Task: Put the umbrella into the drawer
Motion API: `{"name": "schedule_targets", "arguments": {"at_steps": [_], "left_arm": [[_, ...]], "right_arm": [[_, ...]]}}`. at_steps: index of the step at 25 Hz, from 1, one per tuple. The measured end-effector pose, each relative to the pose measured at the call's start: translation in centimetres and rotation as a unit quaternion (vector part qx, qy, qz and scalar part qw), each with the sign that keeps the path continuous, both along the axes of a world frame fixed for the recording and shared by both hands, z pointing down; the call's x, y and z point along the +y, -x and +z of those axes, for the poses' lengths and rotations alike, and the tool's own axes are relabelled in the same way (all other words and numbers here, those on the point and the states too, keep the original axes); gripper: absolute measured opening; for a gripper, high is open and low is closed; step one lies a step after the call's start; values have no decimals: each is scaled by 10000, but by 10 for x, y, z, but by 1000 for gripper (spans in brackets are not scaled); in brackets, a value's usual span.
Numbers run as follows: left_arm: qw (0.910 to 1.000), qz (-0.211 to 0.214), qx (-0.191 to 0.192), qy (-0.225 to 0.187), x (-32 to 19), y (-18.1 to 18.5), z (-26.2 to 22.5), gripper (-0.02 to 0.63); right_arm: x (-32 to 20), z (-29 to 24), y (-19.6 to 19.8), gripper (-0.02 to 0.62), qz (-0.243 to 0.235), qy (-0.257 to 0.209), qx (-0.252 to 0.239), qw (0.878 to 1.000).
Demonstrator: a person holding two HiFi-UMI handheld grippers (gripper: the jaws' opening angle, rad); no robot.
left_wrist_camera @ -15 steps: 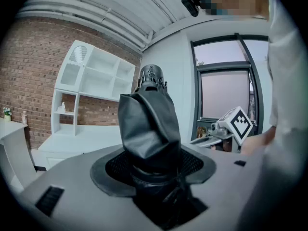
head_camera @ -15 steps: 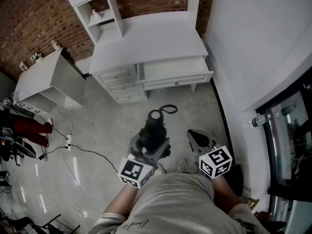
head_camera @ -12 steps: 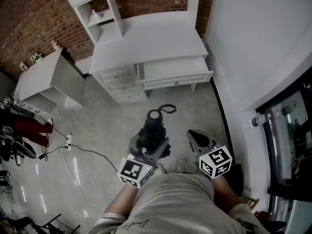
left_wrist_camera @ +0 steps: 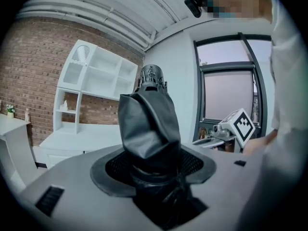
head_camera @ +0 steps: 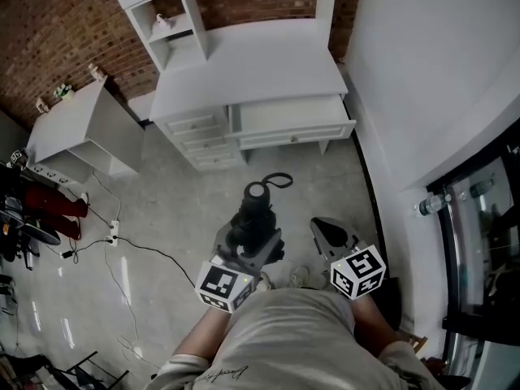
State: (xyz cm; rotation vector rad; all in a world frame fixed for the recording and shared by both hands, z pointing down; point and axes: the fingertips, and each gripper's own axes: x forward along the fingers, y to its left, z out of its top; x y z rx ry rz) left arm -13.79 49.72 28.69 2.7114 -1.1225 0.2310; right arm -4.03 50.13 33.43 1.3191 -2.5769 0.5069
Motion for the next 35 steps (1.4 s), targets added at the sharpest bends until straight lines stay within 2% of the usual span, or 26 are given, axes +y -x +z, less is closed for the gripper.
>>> {"name": "schedule_targets", "arguments": {"at_steps": [13, 20, 27, 35], "left_arm": [[9997, -164, 36, -153, -20, -42, -4, 276], [9995, -298, 73, -96, -21, -63, 1, 276], [9995, -299, 4, -127, -24, -67, 0, 276], [9997, -247, 6, -78, -61, -66, 11, 276]], "right_arm": [[-25, 0, -38, 28, -278, -82, -85, 9995], [-29, 2, -60, 28, -522, -81, -38, 9986], [-32, 6, -63, 28, -618, -22, -66, 9981], [-60, 17, -66, 28, -595, 72, 13, 9982]]}}
